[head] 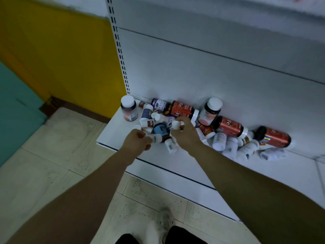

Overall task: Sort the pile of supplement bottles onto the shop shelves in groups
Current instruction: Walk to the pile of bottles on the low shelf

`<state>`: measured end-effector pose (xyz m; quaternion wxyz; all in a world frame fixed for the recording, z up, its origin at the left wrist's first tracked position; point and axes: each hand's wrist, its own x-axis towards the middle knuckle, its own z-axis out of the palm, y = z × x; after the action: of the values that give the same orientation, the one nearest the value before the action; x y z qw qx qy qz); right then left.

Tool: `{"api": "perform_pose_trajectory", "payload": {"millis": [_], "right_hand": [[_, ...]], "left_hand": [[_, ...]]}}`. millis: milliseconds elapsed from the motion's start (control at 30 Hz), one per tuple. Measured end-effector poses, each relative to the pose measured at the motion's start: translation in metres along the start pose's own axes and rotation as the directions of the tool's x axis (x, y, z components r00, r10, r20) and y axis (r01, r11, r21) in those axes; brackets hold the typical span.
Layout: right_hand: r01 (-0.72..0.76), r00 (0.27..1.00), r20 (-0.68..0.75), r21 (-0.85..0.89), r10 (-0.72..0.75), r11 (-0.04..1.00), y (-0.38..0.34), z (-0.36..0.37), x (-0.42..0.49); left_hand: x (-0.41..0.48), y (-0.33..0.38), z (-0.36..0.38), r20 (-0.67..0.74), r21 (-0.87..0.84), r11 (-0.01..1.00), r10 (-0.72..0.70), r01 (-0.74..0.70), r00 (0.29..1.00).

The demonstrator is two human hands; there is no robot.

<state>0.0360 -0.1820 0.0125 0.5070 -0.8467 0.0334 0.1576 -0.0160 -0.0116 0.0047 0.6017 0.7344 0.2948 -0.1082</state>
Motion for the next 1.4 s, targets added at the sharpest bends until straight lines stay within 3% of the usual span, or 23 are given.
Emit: {"api": "perform_pose_trajectory", "payload": {"millis": [67, 167, 433, 667, 800, 1000, 1267, 1400], "right_hand": [[-0.065, 0.998, 0.008, 0.296, 0.065, 0.953, -0.016, -0.006, -0.020], [-0.082, 0.996, 0.027, 0.612, 0.083, 0.787, -0.045, -0.010, -0.056], [-0.027, 0.996, 0.066, 0.876, -0.065, 0.482, -0.107, 0.001, -0.169], [0.100, 0.983, -0.060, 0.967, -0.176, 0.233, -0.146, -0.003, -0.252], [0.218, 0.951, -0.143, 0.939, -0.276, 0.265, -0.162, -0.012, -0.286], [0.431, 0.890, -0.287, 0.782, -0.355, 0.450, -0.175, -0.030, -0.316], [0.479, 0.863, -0.281, 0.717, -0.419, 0.506, -0.186, -0.082, -0.326], [0.579, 0.814, -0.377, 0.581, -0.442, 0.571, -0.192, -0.119, -0.324]], "left_hand": [[-0.025, 0.016, -0.008, 0.088, -0.352, 0.934, -0.033, 0.062, 0.996], [-0.062, 0.031, -0.021, 0.202, -0.604, 0.789, 0.012, 0.114, 0.979], [-0.150, 0.043, -0.072, 0.365, -0.666, 0.746, 0.327, -0.001, 0.872], [-0.227, 0.069, -0.116, 0.414, -0.674, 0.727, 0.517, -0.130, 0.749], [-0.256, 0.082, -0.126, 0.430, -0.674, 0.712, 0.594, -0.197, 0.680], [-0.284, 0.109, -0.125, 0.427, -0.690, 0.681, 0.656, -0.245, 0.622], [-0.310, 0.151, -0.095, 0.430, -0.646, 0.662, 0.727, -0.380, 0.535], [-0.318, 0.179, -0.071, 0.425, -0.620, 0.634, 0.767, -0.463, 0.481]]}}
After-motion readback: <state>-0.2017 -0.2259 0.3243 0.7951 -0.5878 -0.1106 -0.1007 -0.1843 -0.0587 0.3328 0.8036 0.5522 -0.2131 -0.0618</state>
